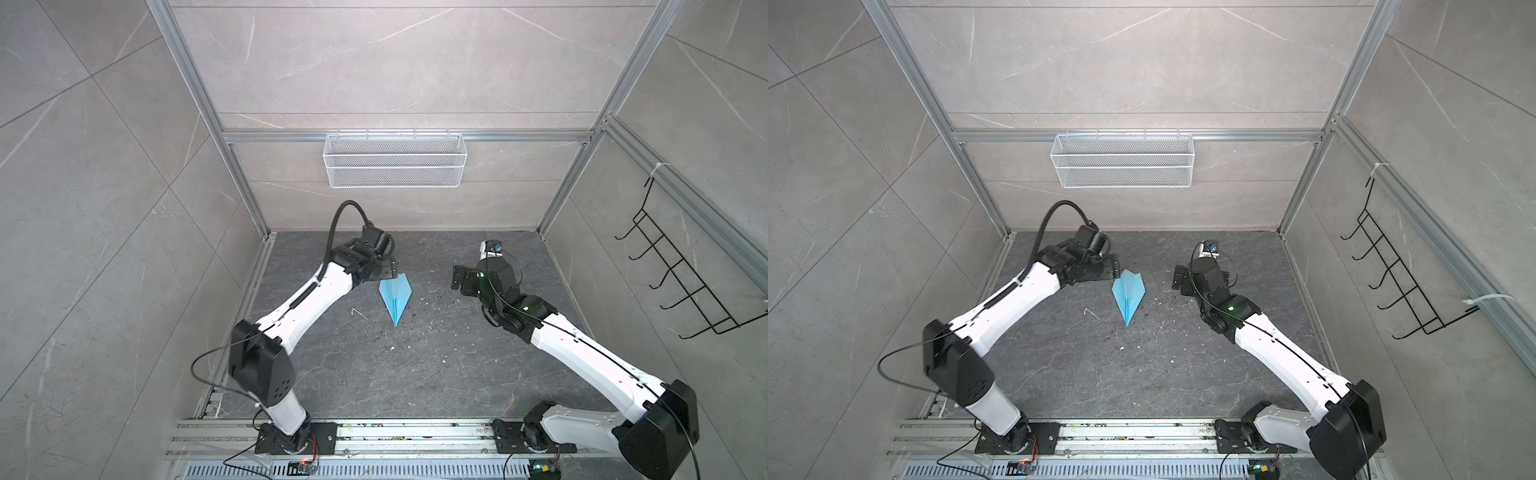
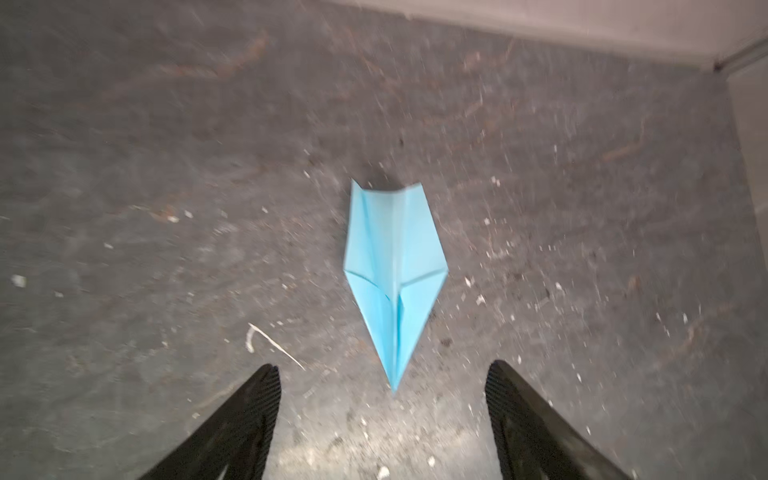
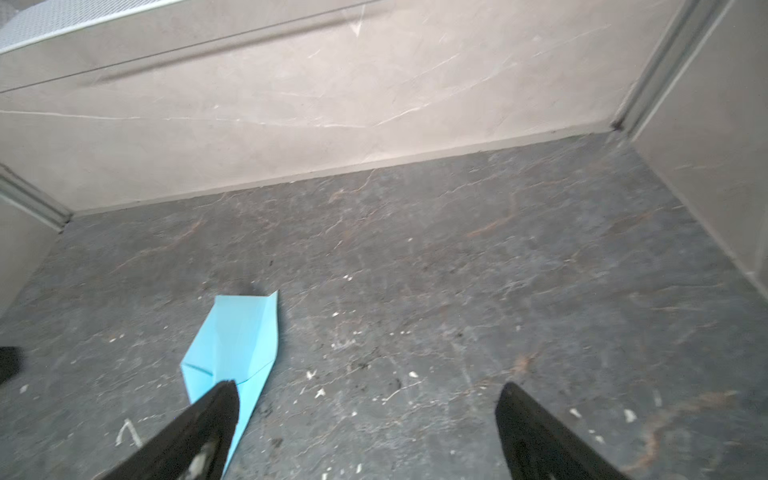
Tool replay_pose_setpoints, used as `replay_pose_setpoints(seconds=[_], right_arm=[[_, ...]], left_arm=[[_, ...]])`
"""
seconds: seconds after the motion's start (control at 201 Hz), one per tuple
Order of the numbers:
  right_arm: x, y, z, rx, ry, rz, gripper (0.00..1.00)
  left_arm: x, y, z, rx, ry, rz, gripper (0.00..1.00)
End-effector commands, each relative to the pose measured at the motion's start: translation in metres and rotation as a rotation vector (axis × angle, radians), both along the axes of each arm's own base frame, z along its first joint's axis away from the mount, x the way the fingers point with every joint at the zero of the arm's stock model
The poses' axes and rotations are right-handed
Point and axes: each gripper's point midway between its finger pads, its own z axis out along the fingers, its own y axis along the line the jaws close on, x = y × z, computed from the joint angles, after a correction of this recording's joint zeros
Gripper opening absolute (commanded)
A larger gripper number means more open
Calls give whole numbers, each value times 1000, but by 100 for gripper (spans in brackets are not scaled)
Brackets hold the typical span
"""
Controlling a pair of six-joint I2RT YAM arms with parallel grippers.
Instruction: Fold a paper plane with a square sheet of paper (pick it up from the middle)
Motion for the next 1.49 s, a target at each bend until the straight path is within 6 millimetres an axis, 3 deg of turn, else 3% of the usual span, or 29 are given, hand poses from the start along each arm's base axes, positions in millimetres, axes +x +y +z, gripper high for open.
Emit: replay_pose_setpoints(seconds=[0.0, 0.1, 0.274, 0.393, 0.503, 0.647, 0.826, 1.085, 1.255, 1.489], right_arm=[[-3, -51, 23, -145, -89, -187, 99], [-6, -88, 17, -205, -107, -342, 99], [-12, -125, -31, -231, -133, -423, 99], [-12, -144, -67, -224, -104, -434, 99], [-10, -155, -101, -254, -70, -443, 99], [0, -151, -128, -296, -70, -368, 99], [10, -130, -136, -280, -135, -210, 99], [11, -110, -152, -236, -171, -56, 99], [16, -103, -163, -222, -153, 12, 99], [25, -111, -167, -191, -109, -8, 99]], left_arm=[[7, 64, 15, 97, -162, 166, 87], [-1, 125, 16, 106, -269, 333, 91], [-32, 214, -15, 195, -370, 561, 100], [-52, 254, -40, 265, -400, 633, 100], [-60, 271, -60, 322, -375, 660, 100], [-46, 267, -88, 355, -397, 556, 100], [-30, 242, -111, 285, -434, 340, 99], [-17, 216, -117, 184, -530, 108, 99], [-10, 212, -124, 175, -545, 71, 99], [-2, 218, -142, 157, -499, 82, 99]])
